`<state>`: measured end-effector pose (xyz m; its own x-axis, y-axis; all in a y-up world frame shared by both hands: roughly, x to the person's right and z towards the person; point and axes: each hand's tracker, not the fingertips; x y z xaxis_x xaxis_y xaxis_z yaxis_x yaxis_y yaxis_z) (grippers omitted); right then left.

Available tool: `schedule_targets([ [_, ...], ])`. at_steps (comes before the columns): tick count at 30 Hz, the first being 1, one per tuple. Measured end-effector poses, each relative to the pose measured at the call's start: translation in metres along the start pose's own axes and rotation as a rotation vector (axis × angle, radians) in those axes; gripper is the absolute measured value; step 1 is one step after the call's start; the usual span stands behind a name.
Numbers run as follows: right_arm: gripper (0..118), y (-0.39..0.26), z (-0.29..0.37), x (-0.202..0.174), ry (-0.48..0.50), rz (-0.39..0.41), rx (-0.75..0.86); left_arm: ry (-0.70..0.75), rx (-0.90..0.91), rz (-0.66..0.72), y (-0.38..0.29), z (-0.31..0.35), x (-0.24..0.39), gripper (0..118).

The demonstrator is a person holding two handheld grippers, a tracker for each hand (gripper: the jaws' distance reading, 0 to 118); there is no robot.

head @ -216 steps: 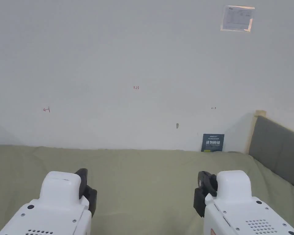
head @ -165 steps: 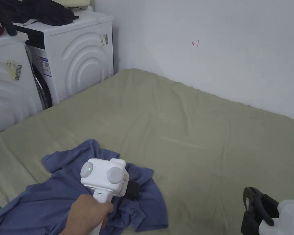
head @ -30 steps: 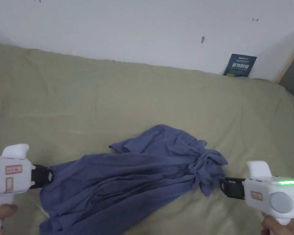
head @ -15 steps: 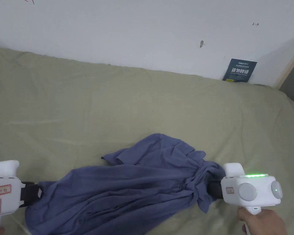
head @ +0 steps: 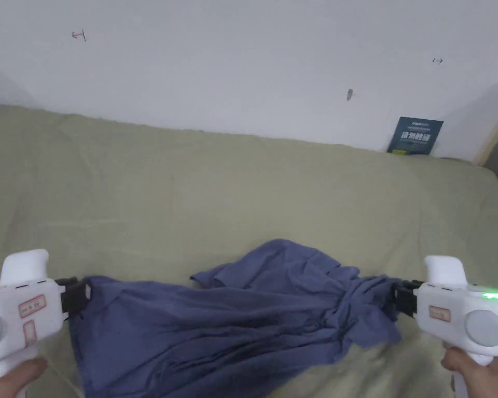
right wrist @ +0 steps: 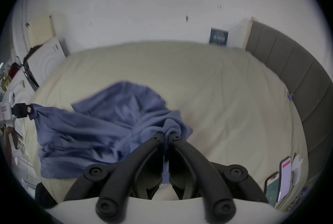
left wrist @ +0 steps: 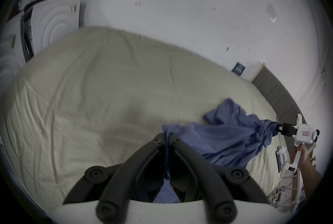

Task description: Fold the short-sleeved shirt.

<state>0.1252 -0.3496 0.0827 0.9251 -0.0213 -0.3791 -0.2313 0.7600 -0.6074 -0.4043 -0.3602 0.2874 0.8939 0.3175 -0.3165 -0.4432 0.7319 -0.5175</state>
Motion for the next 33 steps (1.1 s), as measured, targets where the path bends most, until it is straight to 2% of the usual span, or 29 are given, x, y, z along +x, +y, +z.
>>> schedule_targets([
  [5, 6, 0.059, 0.057, -0.01, 0.05, -0.006, 0.186, -0.046, 0.122, -0.024, 0.05, 0.023, 0.034, 0],
  [8, 6, 0.1, 0.077, -0.014, 0.07, 0.002, 0.242, -0.057, 0.156, -0.041, 0.084, 0.025, 0.053, 0],
  [17, 6, 0.211, 0.139, -0.025, 0.071, 0.02, 0.414, -0.07, 0.342, -0.082, 0.188, 0.054, 0.096, 0],
  [24, 6, 0.293, 0.184, -0.015, 0.044, -0.017, 0.566, -0.076, 0.498, -0.062, 0.273, 0.09, 0.111, 0],
  [29, 6, 0.335, 0.198, -0.011, -0.006, -0.006, 0.616, -0.072, 0.548, -0.06, 0.322, 0.106, 0.116, 0],
  [33, 6, 0.338, 0.18, -0.012, -0.025, 0.014, 0.582, -0.047, 0.522, -0.075, 0.329, 0.093, 0.118, 0],
])
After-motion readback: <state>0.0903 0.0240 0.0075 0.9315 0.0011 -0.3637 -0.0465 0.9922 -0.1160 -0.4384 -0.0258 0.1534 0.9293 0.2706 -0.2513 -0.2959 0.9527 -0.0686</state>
